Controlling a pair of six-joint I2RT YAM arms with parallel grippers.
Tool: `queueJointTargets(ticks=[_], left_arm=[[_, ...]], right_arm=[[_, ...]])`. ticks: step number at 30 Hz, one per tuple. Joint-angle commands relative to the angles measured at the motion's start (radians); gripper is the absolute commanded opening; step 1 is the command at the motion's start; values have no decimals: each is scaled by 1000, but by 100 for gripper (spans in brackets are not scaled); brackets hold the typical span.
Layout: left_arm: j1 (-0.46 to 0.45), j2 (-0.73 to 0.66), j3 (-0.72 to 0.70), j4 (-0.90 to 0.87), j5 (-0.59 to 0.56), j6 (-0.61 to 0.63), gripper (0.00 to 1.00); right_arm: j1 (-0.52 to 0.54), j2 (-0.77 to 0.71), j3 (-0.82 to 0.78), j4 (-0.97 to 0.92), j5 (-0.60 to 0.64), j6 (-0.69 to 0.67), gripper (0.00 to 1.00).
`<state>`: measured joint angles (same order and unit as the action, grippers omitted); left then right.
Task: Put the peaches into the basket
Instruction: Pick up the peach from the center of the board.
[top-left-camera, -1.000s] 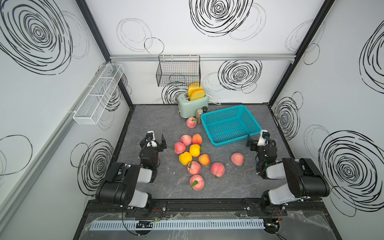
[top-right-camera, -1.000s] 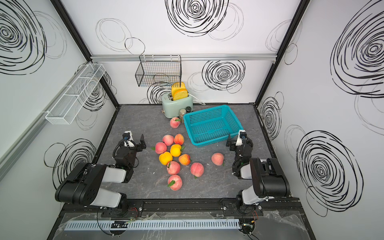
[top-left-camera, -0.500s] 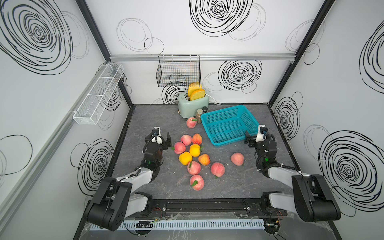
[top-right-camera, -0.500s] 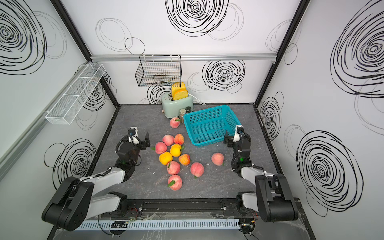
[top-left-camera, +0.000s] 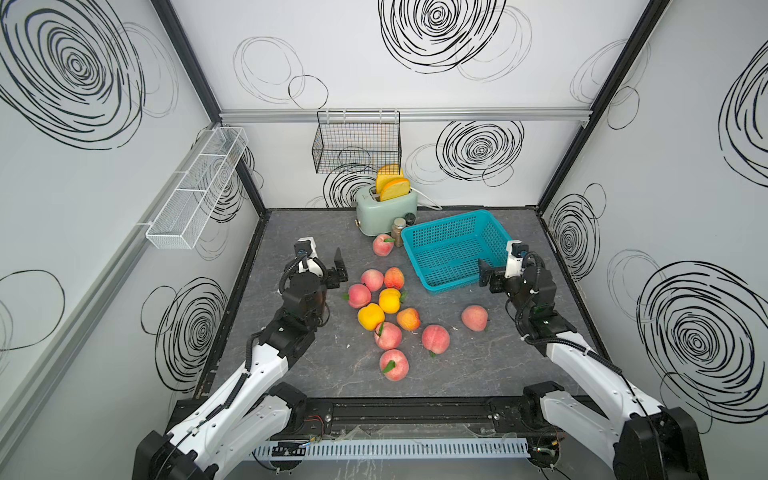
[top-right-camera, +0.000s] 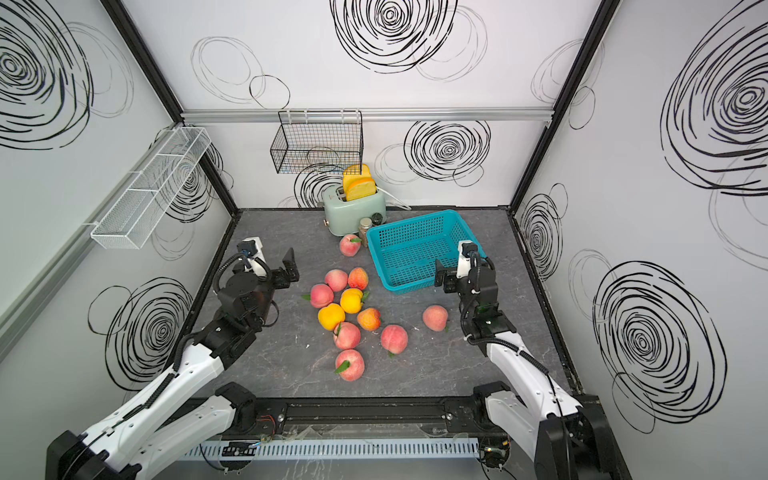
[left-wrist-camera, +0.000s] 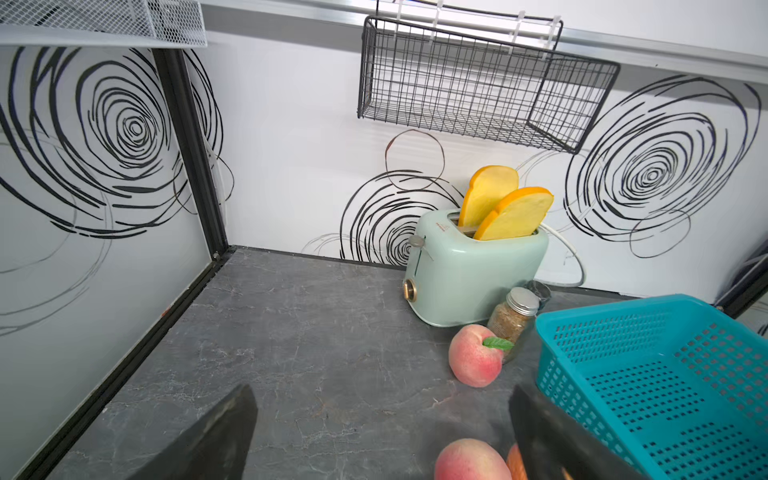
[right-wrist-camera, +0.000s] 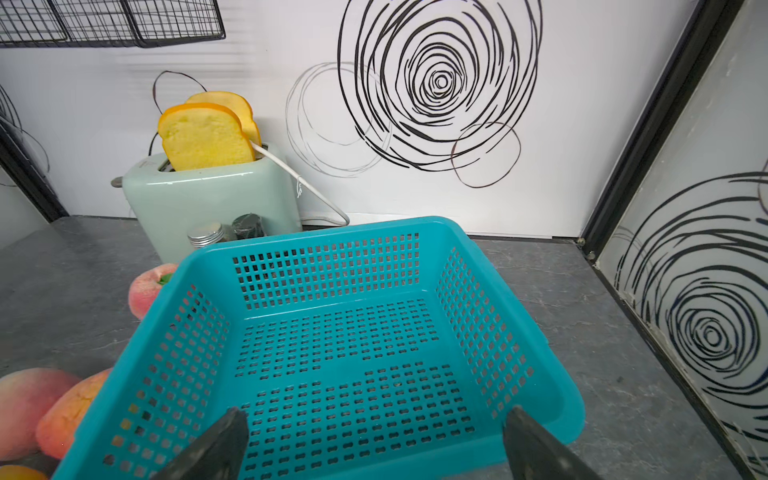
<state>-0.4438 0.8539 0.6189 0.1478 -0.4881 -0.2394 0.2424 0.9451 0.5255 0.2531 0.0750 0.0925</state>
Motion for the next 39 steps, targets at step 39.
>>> queueJointTargets(ticks=[39], left_arm=[[-427, 66, -12, -228, 475, -305, 98]], right_arm=[[245, -19, 35, -573, -29, 420, 99]])
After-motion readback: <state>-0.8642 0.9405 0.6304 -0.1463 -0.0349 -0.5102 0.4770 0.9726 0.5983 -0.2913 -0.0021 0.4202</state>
